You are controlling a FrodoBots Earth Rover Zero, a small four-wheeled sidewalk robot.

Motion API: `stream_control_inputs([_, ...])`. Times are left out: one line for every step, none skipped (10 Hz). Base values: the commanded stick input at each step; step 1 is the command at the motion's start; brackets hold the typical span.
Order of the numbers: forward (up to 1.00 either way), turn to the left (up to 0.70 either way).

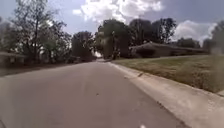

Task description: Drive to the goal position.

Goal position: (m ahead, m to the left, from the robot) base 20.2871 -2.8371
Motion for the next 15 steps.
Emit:
stream_control_inputs([0.70,0.00])
stream_control_inputs([0.70,0.00])
stream_control_inputs([0.70,0.00])
stream_control_inputs([0.70,0.00])
stream_control_inputs([0.70,0.00])
stream_control_inputs([0.70,0.00])
stream_control_inputs([0.70,0.00])
stream_control_inputs([0.70,0.00])
stream_control_inputs([0.70,0.00])
stream_control_inputs([0.70,0.00])
stream_control_inputs([0.70,0.00])
stream_control_inputs([0.70,0.00])
stream_control_inputs([0.70,0.00])
stream_control_inputs([0.70,0.00])
stream_control_inputs([0.70,0.00])
